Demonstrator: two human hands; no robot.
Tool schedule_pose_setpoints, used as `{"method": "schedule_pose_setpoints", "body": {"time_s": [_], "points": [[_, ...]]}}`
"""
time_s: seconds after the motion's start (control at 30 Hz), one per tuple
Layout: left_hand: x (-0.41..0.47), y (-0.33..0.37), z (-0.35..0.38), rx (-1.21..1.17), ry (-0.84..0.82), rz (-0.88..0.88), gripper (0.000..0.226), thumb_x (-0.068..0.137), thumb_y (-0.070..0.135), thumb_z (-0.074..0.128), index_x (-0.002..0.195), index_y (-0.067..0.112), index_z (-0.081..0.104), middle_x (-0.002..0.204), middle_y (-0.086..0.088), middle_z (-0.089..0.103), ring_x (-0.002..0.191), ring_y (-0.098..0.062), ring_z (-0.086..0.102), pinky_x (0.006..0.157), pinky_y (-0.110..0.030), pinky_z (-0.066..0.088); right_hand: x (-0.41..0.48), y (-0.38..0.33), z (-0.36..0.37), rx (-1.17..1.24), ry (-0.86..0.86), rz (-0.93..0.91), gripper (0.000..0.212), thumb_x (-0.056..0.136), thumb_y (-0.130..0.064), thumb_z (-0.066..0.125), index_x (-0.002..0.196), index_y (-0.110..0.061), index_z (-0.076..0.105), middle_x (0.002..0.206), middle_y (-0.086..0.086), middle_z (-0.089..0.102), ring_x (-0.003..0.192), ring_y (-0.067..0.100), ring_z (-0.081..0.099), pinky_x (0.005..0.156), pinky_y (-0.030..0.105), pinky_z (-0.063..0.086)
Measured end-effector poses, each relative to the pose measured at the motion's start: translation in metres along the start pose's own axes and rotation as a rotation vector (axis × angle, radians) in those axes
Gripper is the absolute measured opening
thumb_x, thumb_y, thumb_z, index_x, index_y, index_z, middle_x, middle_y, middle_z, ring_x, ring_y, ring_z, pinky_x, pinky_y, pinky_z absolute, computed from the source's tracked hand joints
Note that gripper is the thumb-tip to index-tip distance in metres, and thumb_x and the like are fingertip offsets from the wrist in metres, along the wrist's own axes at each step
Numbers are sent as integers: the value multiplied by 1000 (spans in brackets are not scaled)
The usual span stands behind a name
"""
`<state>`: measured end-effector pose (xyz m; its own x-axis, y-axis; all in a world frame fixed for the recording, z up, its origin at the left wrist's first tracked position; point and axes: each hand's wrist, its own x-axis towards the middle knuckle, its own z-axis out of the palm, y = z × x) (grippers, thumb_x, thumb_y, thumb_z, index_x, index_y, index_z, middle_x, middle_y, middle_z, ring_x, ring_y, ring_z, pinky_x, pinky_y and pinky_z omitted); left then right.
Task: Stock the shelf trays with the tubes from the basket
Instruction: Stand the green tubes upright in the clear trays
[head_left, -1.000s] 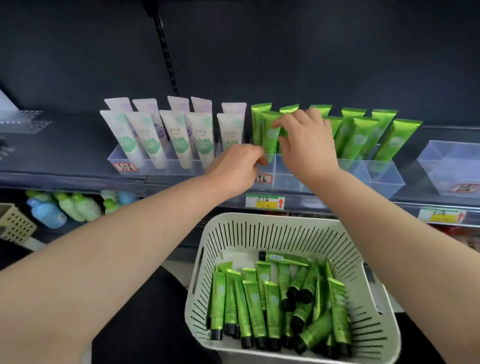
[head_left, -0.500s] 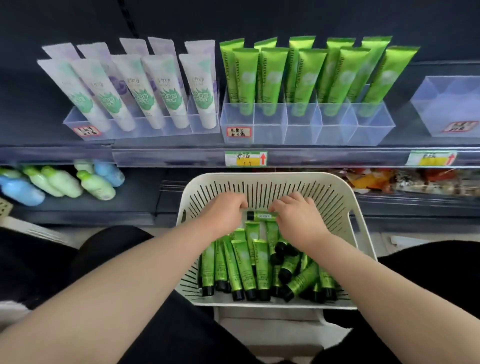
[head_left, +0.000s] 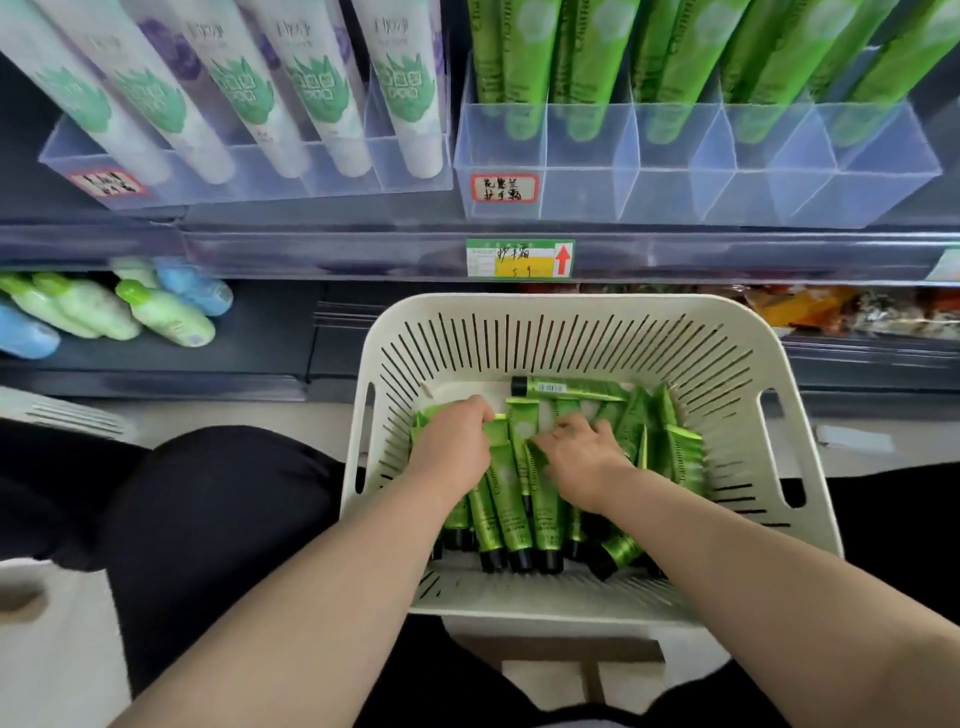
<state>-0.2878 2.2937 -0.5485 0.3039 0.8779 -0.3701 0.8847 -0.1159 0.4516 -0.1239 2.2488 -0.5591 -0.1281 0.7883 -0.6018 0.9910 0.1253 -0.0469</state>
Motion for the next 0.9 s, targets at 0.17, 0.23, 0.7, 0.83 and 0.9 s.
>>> {"method": "schedule_pose_setpoints", "body": {"time_s": [0.17,0.23,0.7,0.83,0.9], "points": [[5,-6,-2,18,7,-21,38,92,0,52,124,17,56,120,0,62,104,-18,61,88,-38,53,5,0,-9,36,37,23,42,93,-34,51,133,-22,45,131,3,47,123,26,31,100,48,28],[6,-6,-2,19,9,-32,37,91,0,52,124,17,57,120,0,62,105,-18,61,89,-39,53,2,1,-21,97,82,24,40,90,-40,56,128,-27,51,127,-1,48,121,24,33,100,46,27],[-1,16,6,305,-180,54,58,88,-8,47,141,17,45,123,-13,56,113,-28,52,82,-35,49,-78,41,-53,719,504,46,22,88,-26,65,109,-23,66,98,-10,67,87,10,62,76,24,47],[-1,24,12,425,-252,-12,61,84,-6,45,139,21,46,119,-13,49,108,-30,53,85,-35,49,-83,43,-52,686,581,27,22,88,-25,65,110,-22,67,101,-9,70,87,11,65,78,27,50],[-3,28,15,478,-236,-10,51,83,-6,47,129,15,52,116,-12,53,109,-28,51,87,-34,47,-83,42,-47,664,566,8,21,87,-24,66,108,-21,67,101,-9,70,90,10,65,81,28,51]]}}
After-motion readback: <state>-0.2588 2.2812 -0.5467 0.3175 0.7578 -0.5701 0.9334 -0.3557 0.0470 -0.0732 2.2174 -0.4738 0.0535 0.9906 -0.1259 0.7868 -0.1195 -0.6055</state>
